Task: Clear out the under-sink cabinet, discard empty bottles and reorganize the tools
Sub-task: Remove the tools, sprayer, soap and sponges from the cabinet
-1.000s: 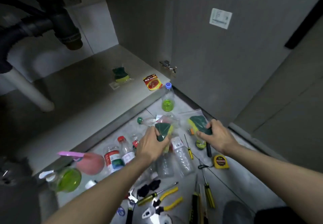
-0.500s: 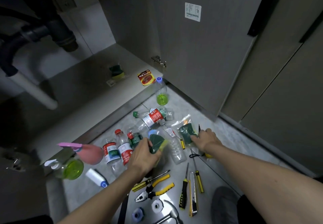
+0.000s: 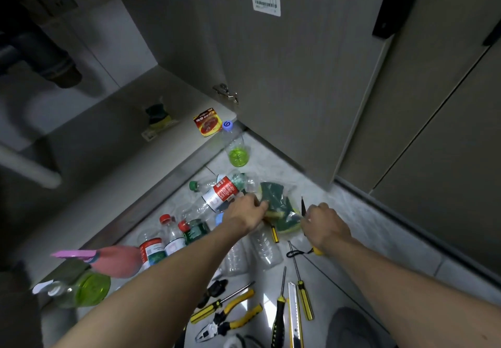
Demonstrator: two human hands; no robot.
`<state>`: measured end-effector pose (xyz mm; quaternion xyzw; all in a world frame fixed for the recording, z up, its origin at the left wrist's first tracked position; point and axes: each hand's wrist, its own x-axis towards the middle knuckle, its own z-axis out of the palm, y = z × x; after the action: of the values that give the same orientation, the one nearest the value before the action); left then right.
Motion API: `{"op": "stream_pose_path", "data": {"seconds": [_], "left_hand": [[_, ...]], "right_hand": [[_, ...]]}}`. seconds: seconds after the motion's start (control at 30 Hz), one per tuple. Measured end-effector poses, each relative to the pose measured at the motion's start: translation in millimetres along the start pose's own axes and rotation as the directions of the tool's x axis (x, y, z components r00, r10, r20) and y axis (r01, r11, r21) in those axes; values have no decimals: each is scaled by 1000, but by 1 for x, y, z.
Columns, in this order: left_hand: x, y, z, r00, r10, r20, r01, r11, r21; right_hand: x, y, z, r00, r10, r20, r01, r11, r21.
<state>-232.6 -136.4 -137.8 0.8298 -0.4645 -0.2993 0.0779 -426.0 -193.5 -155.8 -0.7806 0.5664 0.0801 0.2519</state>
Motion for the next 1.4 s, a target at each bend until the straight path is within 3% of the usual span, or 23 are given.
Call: {"op": "stream_pose_path", "data": {"seconds": [0.17,0.43,0.63,0.93,1.13,1.27,1.4], "left_hand": [[6,-24,-23,999,13,-48,-9,996,84],[39,-101,-150,962,74,-264,-4,967,254],[106,-157,-206,935,33,-353,57,969,241],[192,-222,-227,939,36,-342,-18,998,57],[224,-245,-224,982,-66,-177,80,994,76],[215,-257,-206,930,59,-363,9,983,183],[198,-256,-200,872,63,-486,22,985,169]], "right_hand": [[18,-40,-16,974,-178,-140,190,979,72],[61,-157,-44,888,-337,-313,411,887,209],[85,-236,-15,814,-547,-194,572,813,109],[163,-307,-15,828,-525,-195,506,851,-144],[208,-331,-13,945,-287,-158,262,951,-161],[206,-334,-4,920,-325,-220,292,941,-169],[204,-326,-4,889,-387,-247,359,921,-150]]}}
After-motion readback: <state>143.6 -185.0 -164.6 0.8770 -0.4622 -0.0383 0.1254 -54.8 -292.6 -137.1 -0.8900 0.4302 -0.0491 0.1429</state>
